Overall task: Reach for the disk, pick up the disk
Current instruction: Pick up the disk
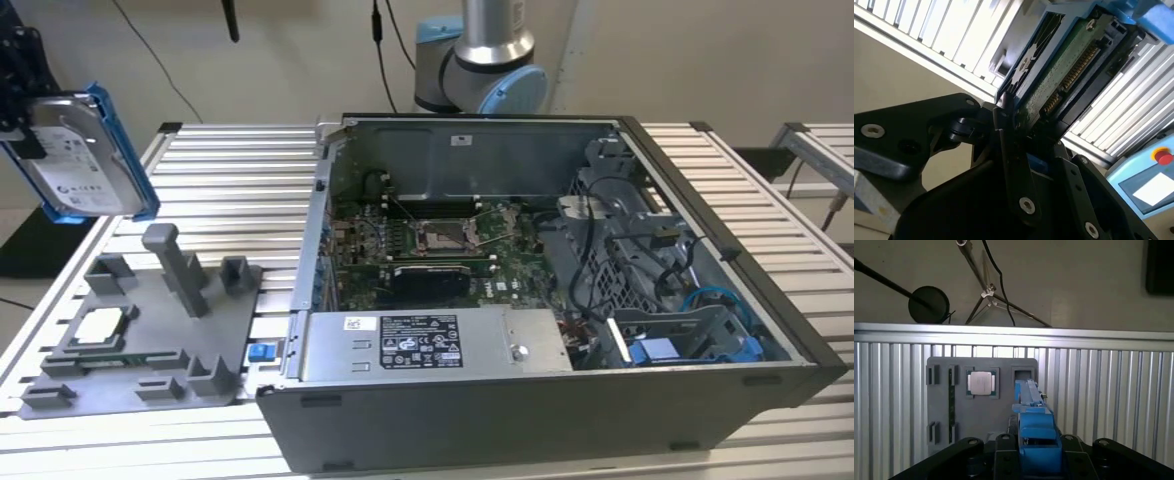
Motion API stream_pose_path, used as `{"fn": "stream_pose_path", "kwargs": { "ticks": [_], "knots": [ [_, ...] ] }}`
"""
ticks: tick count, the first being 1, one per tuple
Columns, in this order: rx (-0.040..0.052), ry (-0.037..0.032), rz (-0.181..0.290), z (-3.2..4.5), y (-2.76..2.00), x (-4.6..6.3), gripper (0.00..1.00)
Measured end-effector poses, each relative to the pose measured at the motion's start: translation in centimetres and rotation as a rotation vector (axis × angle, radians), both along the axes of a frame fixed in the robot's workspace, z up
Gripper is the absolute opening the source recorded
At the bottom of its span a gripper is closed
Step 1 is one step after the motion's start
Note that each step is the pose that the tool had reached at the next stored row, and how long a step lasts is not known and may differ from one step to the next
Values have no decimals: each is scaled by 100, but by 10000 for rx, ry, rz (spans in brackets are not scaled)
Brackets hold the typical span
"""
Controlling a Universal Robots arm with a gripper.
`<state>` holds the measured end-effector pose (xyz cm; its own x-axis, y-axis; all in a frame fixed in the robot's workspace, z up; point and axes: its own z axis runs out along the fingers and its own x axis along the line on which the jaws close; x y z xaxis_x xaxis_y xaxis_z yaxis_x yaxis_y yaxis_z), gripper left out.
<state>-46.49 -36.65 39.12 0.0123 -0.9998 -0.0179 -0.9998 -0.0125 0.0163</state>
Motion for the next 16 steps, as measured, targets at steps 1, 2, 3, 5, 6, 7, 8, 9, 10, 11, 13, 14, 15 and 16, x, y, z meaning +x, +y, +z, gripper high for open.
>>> {"fn": "stream_pose_path", "kwargs": {
  "ticks": [1, 2, 3, 5, 6, 7, 8, 9, 10, 11, 13, 14, 15, 16],
  "knots": [
    [0, 4, 2, 7, -1, 0, 0],
    [0, 5, 1, 13, -1, 0, 0],
    [0, 7, 1, 19, -1, 0, 0],
    [1, 11, 1, 31, -1, 0, 0],
    [0, 14, 1, 37, -1, 0, 0],
    [0, 16, 0, 44, 0, 0, 0],
    [0, 18, 0, 50, -1, 0, 0],
    [0, 20, 1, 56, -1, 0, 0],
    [0, 22, 1, 63, -1, 0, 0],
    [0, 25, 0, 69, -1, 0, 0],
    [0, 28, 0, 80, -1, 0, 0],
    [1, 30, 0, 85, -1, 0, 0],
    [0, 33, 1, 91, -2, 0, 0],
    [1, 35, 1, 96, -2, 0, 0]
  ]
}}
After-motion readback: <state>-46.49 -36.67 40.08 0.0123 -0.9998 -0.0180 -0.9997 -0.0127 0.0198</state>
